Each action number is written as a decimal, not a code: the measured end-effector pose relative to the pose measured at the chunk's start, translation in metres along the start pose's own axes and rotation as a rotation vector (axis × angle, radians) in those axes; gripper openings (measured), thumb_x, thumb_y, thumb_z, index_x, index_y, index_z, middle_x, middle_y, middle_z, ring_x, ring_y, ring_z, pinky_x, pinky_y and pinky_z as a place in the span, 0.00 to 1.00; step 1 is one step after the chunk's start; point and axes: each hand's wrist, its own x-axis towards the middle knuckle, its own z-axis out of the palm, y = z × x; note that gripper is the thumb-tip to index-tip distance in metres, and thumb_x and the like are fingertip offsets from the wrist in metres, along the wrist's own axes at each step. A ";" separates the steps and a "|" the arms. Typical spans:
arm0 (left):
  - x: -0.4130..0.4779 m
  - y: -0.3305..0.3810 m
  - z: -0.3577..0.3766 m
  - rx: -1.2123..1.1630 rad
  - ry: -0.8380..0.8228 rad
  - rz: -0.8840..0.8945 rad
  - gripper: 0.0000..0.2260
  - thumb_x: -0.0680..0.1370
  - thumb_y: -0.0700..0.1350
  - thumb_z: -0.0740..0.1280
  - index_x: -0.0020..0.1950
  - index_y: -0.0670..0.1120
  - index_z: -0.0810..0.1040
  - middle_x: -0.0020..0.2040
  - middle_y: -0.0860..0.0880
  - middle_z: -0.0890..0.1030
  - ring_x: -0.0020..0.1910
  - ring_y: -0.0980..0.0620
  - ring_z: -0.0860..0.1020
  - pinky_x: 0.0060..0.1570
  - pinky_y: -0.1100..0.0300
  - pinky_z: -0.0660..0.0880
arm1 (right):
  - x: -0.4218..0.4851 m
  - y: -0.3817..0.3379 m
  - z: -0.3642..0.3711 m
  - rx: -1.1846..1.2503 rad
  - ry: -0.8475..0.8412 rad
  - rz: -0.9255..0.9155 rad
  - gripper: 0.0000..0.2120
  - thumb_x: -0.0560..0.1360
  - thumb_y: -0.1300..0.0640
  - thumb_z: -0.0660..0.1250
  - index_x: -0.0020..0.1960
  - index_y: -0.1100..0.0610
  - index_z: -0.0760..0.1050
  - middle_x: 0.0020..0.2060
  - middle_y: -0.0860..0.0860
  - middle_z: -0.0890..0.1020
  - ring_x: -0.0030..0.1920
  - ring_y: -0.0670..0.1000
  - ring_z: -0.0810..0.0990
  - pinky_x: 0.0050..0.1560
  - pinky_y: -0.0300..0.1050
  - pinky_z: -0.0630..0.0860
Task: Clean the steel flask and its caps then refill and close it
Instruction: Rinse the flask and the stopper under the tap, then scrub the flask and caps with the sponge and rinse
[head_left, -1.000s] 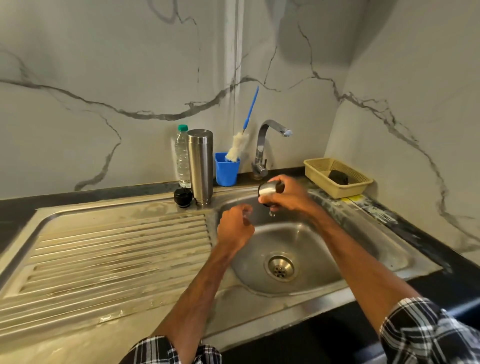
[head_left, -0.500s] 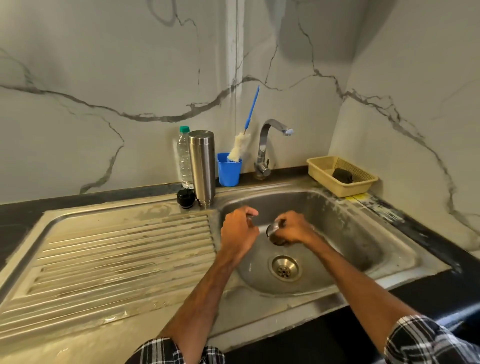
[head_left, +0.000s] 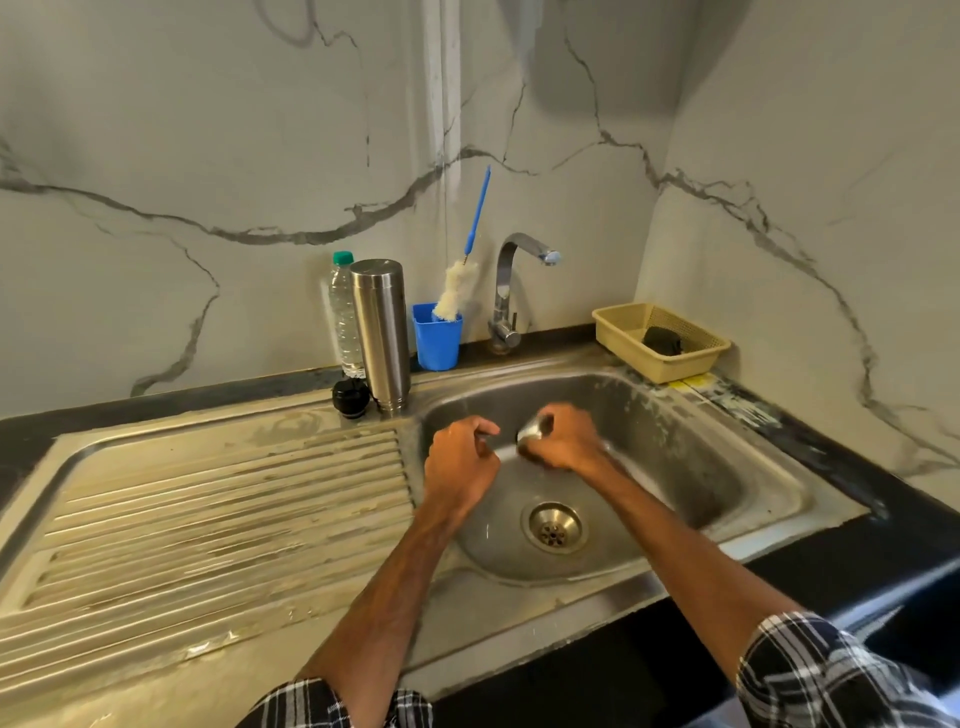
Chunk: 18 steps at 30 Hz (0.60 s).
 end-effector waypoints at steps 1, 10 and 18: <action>0.000 0.000 0.001 0.001 -0.003 -0.004 0.16 0.75 0.35 0.67 0.58 0.51 0.83 0.55 0.54 0.85 0.54 0.56 0.81 0.57 0.58 0.79 | 0.003 -0.002 -0.005 0.059 0.114 -0.040 0.22 0.69 0.55 0.79 0.60 0.54 0.78 0.53 0.53 0.84 0.49 0.48 0.81 0.52 0.44 0.81; -0.003 0.000 -0.001 -0.030 0.013 -0.009 0.16 0.75 0.35 0.66 0.57 0.52 0.84 0.55 0.54 0.85 0.55 0.56 0.81 0.58 0.55 0.79 | 0.000 -0.007 0.000 0.044 0.079 -0.042 0.23 0.70 0.55 0.77 0.62 0.53 0.74 0.57 0.54 0.82 0.52 0.52 0.83 0.48 0.45 0.83; -0.003 0.000 -0.003 -0.040 -0.076 0.010 0.26 0.75 0.40 0.73 0.71 0.48 0.73 0.67 0.50 0.78 0.68 0.50 0.75 0.68 0.52 0.73 | -0.011 -0.002 0.004 0.050 0.207 -0.125 0.25 0.73 0.58 0.75 0.67 0.55 0.71 0.60 0.54 0.77 0.54 0.50 0.79 0.52 0.45 0.79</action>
